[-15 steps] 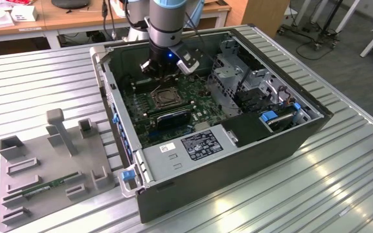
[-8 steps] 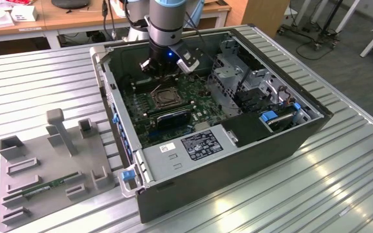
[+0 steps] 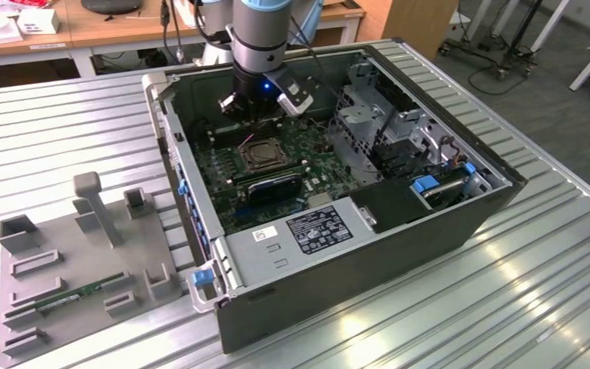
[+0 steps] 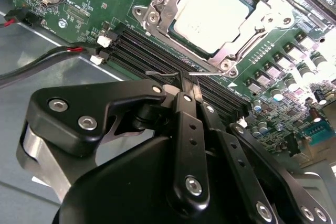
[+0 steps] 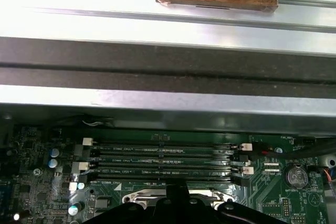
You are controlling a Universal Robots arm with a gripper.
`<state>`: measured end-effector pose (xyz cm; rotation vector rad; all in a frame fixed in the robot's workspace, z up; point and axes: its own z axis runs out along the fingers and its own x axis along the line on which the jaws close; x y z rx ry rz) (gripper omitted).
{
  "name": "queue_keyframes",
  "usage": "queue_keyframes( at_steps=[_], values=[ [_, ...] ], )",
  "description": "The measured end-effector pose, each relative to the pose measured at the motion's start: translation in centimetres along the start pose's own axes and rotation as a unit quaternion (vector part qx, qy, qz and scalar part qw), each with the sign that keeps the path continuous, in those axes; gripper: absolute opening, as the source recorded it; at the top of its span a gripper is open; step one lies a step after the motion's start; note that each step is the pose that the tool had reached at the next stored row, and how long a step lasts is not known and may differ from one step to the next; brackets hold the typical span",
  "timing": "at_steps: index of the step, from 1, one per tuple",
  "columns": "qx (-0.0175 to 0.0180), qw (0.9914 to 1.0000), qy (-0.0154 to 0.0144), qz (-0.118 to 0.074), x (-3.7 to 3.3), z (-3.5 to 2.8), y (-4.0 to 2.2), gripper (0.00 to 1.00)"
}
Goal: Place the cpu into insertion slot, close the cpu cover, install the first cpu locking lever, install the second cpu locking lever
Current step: 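Install the first cpu locking lever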
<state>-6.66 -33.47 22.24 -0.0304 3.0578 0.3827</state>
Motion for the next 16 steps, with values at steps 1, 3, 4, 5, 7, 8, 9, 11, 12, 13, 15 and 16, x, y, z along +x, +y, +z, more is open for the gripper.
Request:
queue_keyframes(
  at_steps=[1,3,4,5,7,8,9,11,12,13,15,16],
  values=[
    [-0.0001,1.0,-0.0006,0.0,0.1,0.0,0.0,0.11],
    [-0.0001,1.0,-0.0014,0.0,0.26,-0.01,0.01,0.11],
    [-0.0001,1.0,-0.0017,0.0,0.32,-0.01,0.02,0.11],
    [-0.0001,1.0,-0.0019,0.0,0.36,-0.01,0.02,0.11],
    [-0.0001,1.0,-0.0019,-0.001,0.36,-0.01,0.02,0.11],
    [-0.0002,1.0,-0.0019,0.0,0.36,0.0,0.03,0.11],
    [-0.0004,1.0,-0.0019,0.0,0.37,0.0,0.03,0.11],
    [-0.0035,0.99999,-0.002,0.0,0.37,0.01,0.04,0.11],
    [-0.005,0.99999,-0.002,0.0,0.37,0.0,0.04,0.11],
    [-0.0072,0.99997,-0.0021,0.0,0.36,0.0,0.04,0.11],
    [-0.0122,0.99992,-0.0022,0.0,0.37,0.0,0.03,0.11],
    [-0.013,0.99991,-0.0022,0.0,0.37,0.0,0.02,0.11]
  ],
)
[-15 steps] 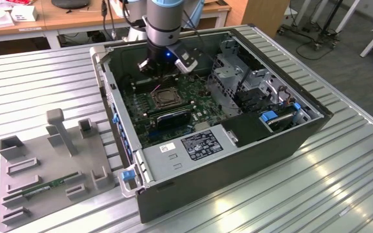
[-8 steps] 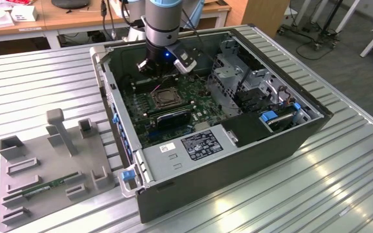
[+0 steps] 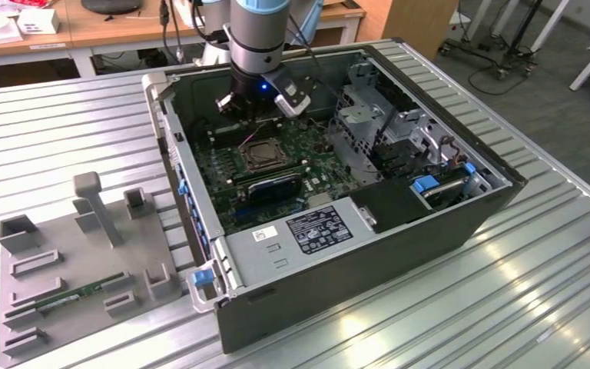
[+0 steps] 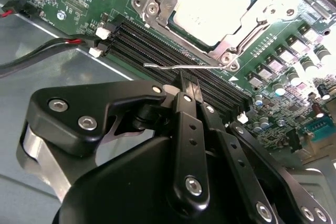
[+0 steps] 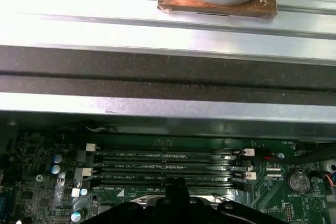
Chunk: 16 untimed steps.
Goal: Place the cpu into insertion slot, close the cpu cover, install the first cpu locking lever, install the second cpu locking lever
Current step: 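Install the first cpu locking lever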
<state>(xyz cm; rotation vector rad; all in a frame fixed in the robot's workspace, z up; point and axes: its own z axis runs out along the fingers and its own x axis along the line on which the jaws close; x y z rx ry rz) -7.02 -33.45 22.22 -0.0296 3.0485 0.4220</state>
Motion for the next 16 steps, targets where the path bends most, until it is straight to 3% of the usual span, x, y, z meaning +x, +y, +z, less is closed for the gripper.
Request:
queue_keyframes(
  at_steps=[9,16],
  values=[
    [-0.0069,0.99998,-0.0002,0.0,0.0,-0.1,-0.34,0.11],
    [-0.0081,0.99997,-0.0003,0.0,-0.05,-0.13,-0.48,0.11]
  ],
)
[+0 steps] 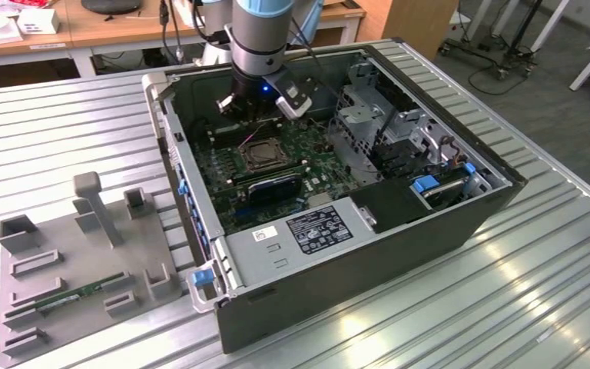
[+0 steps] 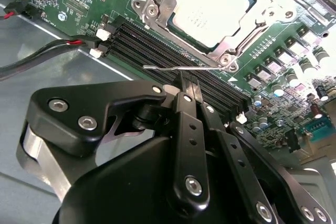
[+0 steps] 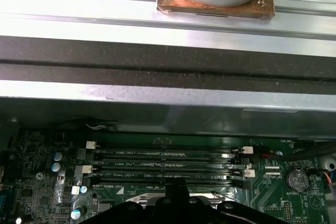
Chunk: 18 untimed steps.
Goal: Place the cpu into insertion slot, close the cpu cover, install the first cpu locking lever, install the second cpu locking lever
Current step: 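Install the first cpu locking lever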
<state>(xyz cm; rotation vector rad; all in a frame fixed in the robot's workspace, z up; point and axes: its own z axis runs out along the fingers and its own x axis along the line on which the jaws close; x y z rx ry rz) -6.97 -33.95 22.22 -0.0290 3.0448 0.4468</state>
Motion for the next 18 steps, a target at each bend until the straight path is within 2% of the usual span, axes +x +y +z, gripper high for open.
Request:
queue_keyframes(
  at_steps=[3,18],
  values=[
    [-0.0013,1.0,0.0,0.0,-0.04,0.0,0.0,0.11],
    [-0.0014,1.0,0.0,0.0,-0.18,0.15,-0.05,0.11]
  ],
)
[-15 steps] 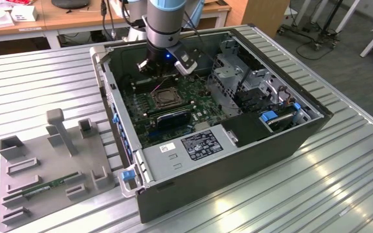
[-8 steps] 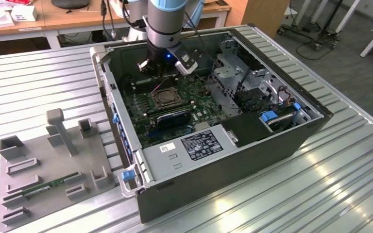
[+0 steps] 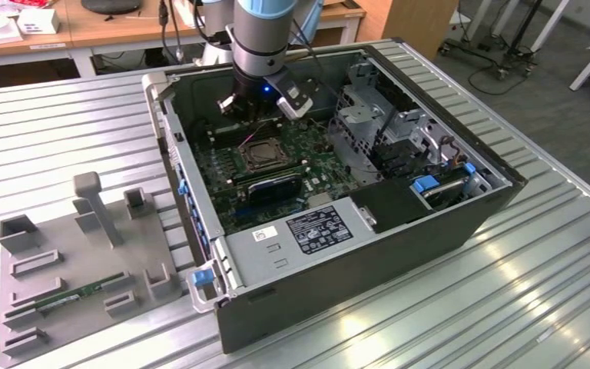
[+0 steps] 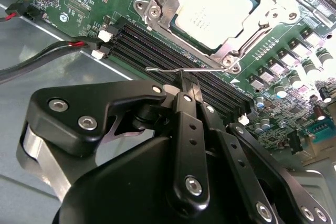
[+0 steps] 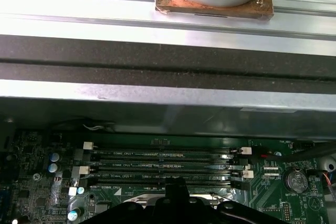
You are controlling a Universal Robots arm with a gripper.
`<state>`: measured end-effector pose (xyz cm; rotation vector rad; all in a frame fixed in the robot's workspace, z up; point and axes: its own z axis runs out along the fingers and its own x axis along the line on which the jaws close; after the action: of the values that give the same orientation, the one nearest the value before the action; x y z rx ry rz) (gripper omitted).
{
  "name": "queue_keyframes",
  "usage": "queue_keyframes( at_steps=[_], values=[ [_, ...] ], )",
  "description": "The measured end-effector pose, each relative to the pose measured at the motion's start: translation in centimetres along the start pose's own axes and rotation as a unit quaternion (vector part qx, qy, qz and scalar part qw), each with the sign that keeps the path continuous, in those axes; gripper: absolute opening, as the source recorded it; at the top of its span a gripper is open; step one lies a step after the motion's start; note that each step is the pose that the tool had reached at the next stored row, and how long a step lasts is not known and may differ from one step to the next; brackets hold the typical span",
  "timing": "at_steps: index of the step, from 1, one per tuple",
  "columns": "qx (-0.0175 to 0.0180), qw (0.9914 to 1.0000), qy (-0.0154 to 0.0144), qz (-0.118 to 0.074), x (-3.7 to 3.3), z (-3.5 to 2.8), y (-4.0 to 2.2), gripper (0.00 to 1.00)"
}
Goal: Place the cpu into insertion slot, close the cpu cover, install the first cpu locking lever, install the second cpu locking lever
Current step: 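Install the first cpu locking lever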
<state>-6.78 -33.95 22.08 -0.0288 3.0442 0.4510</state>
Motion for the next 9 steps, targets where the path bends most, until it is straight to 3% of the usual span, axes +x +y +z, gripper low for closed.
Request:
queue_keyframes(
  at_steps=[9],
  values=[
    [-0.0001,1.0,0.0,0.0,0.0,0.07,-0.02,0.11]
  ],
)
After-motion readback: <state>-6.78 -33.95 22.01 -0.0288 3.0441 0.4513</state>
